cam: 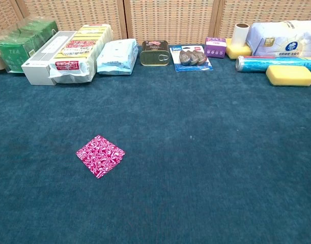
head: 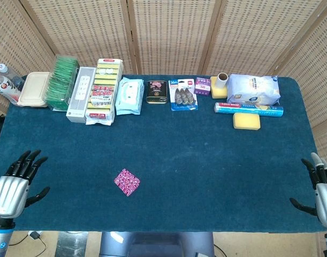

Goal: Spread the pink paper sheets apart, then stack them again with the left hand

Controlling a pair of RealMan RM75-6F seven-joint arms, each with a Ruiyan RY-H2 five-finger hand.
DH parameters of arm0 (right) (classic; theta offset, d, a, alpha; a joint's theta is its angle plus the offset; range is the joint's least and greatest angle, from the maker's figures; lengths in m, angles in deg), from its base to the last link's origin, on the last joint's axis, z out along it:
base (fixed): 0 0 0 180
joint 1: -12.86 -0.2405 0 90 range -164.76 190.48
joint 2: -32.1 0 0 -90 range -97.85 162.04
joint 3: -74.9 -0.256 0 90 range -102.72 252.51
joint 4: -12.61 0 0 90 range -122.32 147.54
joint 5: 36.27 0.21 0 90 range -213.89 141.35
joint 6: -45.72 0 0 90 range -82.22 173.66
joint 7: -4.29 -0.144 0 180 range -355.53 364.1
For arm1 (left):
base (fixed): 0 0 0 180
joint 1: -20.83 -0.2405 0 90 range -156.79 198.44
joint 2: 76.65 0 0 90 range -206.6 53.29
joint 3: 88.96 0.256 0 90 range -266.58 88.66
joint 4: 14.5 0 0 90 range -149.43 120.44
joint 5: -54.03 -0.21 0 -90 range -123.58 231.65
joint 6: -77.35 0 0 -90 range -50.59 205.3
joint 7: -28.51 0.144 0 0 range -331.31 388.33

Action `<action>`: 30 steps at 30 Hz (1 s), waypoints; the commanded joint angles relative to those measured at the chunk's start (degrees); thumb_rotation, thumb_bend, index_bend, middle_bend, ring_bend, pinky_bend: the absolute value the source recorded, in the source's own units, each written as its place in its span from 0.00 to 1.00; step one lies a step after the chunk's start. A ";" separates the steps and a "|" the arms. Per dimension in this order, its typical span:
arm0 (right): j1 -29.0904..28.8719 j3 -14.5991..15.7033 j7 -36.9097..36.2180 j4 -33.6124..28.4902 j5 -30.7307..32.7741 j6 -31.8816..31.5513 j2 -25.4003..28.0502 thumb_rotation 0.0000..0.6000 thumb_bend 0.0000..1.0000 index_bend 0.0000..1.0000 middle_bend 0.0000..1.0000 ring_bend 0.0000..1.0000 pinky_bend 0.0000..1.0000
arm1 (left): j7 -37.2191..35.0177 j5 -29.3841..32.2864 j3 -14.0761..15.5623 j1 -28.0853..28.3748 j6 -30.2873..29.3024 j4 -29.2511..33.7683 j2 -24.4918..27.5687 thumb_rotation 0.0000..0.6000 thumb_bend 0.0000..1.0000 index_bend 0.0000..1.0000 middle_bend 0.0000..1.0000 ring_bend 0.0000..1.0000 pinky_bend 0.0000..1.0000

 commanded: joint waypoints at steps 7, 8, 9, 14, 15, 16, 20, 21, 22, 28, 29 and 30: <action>-0.36 -0.19 0.03 -0.67 1.64 0.95 0.04 1.00 0.00 0.08 0.00 0.00 0.01 | -0.88 -1.62 2.03 1.02 4.61 1.12 1.47 1.00 0.10 0.00 0.00 0.00 0.08; -0.32 -0.20 0.16 -0.72 1.68 0.86 -0.04 1.00 0.00 0.08 0.00 0.00 0.01 | -1.35 -2.52 2.69 1.56 5.84 1.52 1.71 1.00 0.10 0.00 0.00 0.00 0.08; -0.30 -0.21 0.29 -0.76 1.74 0.81 -0.10 1.00 0.00 0.08 0.00 0.00 0.01 | -1.82 -3.58 3.35 2.23 7.17 2.09 1.91 1.00 0.11 0.00 0.00 0.00 0.08; -0.51 -0.14 -0.12 -0.75 2.37 1.68 0.20 1.00 0.00 0.08 0.00 0.00 0.01 | -0.36 -7.16 6.00 8.09 19.16 8.25 2.85 1.00 0.10 0.00 0.00 0.00 0.08; -0.57 -0.12 -0.34 -0.79 2.65 2.01 0.41 1.00 0.00 0.08 0.00 0.00 0.01 | 0.96 -6.67 5.86 9.19 21.61 9.83 2.91 1.00 0.10 0.00 0.00 0.00 0.08; -0.66 -0.15 -0.76 -0.87 3.00 2.41 0.74 1.00 0.00 0.08 0.00 0.00 0.01 | 2.62 -5.36 5.42 10.83 25.24 12.12 2.95 1.00 0.10 0.00 0.00 0.00 0.08; -0.73 -0.40 -3.37 -0.91 3.35 2.83 1.91 1.00 0.00 0.08 0.00 0.00 0.01 | 7.15 3.61 2.51 16.94 38.33 18.10 1.95 1.00 0.08 0.00 0.00 0.00 0.08; -0.68 -0.43 -4.07 -0.86 3.41 2.83 2.20 1.00 0.00 0.08 0.00 0.00 0.01 | 8.93 6.55 1.59 18.30 41.04 18.77 1.23 1.00 0.08 0.00 0.00 0.00 0.08; -0.64 -0.45 -4.54 -0.84 3.45 2.86 2.39 1.00 0.00 0.08 0.00 0.00 0.01 | 10.29 8.59 1.06 19.18 42.76 19.12 0.65 1.00 0.08 0.00 0.00 0.00 0.08; -0.73 -0.79 -8.23 -0.53 4.42 3.72 3.77 1.00 0.00 0.08 0.00 0.00 0.01 | 20.41 25.77 -1.86 25.47 50.71 19.64 -5.18 1.00 0.08 0.00 0.00 0.00 0.08; -0.77 -0.80 -8.75 -0.44 4.39 3.88 3.96 1.00 0.00 0.08 0.00 0.00 0.01 | 22.09 28.58 -2.18 26.56 50.99 19.38 -6.21 1.00 0.08 0.00 0.00 0.00 0.08; -0.79 -0.80 -9.19 -0.37 4.36 3.98 4.11 1.00 0.00 0.08 0.00 0.00 0.01 | 23.70 31.04 -2.30 27.46 50.86 19.32 -7.02 1.00 0.08 0.00 0.00 0.00 0.08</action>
